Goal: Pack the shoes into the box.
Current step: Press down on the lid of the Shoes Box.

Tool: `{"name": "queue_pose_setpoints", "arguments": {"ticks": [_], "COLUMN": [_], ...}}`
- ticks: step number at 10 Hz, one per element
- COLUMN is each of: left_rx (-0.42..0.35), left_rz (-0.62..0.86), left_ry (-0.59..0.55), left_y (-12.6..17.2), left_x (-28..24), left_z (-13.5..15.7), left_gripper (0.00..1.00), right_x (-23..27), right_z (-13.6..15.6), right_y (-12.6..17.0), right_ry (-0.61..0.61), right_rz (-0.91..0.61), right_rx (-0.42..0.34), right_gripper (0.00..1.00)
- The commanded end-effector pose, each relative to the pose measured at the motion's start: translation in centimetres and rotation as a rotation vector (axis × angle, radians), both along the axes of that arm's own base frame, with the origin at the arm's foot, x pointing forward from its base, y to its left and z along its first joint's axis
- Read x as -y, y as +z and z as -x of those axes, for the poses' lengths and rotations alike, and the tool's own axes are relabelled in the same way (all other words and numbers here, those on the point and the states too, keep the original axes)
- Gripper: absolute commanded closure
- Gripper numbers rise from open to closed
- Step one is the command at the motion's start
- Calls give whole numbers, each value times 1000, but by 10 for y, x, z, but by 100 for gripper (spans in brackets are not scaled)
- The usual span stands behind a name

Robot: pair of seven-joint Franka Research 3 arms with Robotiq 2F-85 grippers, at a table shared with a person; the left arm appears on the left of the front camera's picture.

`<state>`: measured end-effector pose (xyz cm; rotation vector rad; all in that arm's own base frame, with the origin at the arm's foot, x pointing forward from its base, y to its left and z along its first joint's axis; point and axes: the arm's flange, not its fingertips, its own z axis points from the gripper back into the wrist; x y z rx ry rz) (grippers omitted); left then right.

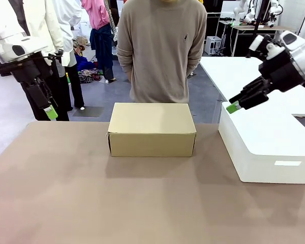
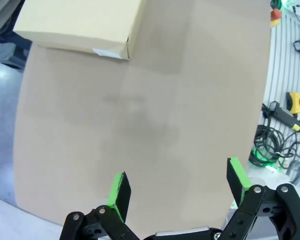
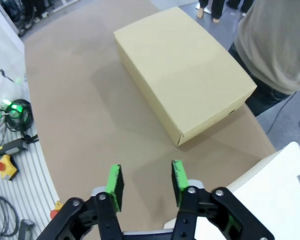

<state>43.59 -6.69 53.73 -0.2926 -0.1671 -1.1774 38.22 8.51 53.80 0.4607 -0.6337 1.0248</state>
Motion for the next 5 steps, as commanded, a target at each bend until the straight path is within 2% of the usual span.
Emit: {"name": "queue_pose_setpoints", "arguments": {"ticks": [1,3,5], "left_rx": [-7,-7,-7], "left_rz": [-4,-4,-4], "left_ry": [3,3,3], "left_y": [3,3,3], "left_x": [-2,-2,-2], "left_z": [-2,-2,-2], "left_gripper": [0,0,0], "right_x": [-29,-61,-96], "right_z": [-31,-73,-114], "right_y": [18,26,25], "right_ry": [-31,-55,-86], "right_rz": [61,161,228], "right_rx": [-51,-85,-83], "right_gripper": [100,100,100]}}
